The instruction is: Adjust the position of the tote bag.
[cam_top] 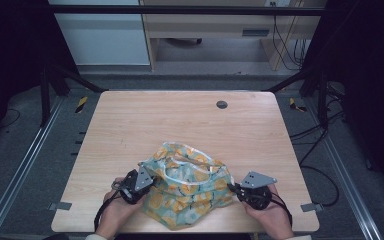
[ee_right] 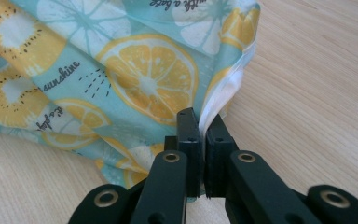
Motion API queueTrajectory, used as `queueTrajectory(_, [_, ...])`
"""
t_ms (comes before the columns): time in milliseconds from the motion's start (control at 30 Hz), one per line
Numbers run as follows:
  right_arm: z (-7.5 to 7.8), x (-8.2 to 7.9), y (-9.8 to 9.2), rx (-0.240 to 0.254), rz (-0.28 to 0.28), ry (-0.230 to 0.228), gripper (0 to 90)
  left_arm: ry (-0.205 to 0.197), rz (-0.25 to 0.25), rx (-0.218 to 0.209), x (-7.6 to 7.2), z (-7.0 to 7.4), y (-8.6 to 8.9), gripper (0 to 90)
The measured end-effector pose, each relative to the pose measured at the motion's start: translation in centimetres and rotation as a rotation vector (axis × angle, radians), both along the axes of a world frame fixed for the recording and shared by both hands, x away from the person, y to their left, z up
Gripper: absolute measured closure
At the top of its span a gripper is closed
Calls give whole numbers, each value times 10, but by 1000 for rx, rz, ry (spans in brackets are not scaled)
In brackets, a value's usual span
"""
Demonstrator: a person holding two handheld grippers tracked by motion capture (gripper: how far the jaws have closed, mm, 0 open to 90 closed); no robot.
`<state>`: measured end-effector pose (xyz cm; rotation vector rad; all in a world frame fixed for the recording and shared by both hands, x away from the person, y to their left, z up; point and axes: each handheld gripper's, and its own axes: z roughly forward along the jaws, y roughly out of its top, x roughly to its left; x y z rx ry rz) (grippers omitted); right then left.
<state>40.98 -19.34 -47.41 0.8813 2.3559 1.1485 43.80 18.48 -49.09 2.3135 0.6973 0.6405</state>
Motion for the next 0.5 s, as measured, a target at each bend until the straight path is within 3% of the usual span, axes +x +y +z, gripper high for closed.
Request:
queueTrajectory(33, [0,1,0,2,-2,-1,872,0,-2,8,1,1,0,887])
queueTrajectory(67, [0,2,0,2,-5,1,871,-1,7,-18,2,0,-1,887])
queueTrajectory(167, [0,4,1,5,-11,3,850,13,17,-34,7,-1,0,886])
queueTrajectory(233, [0,2,1,1,-22,3,787,19,30,-40,6,-1,1,853])
queueTrajectory(267, [0,1,0,0,-31,-9,707,9,48,-38,5,1,2,744])
queueTrajectory(300, [0,1,0,0,-31,-9,707,2,65,-38,4,4,5,744])
queueTrajectory(367, [1,0,-2,6,-49,-14,618,-3,100,-72,1,10,9,594])
queueTrajectory(433, [3,-2,-3,14,-93,-32,458,-5,118,-97,-3,14,13,449])
queueTrajectory(467, [3,-2,-3,14,-93,-32,458,-6,120,-101,-5,17,15,449])
queueTrajectory(500, [5,-4,-5,31,-113,-43,375,-6,121,-115,-8,21,19,386])
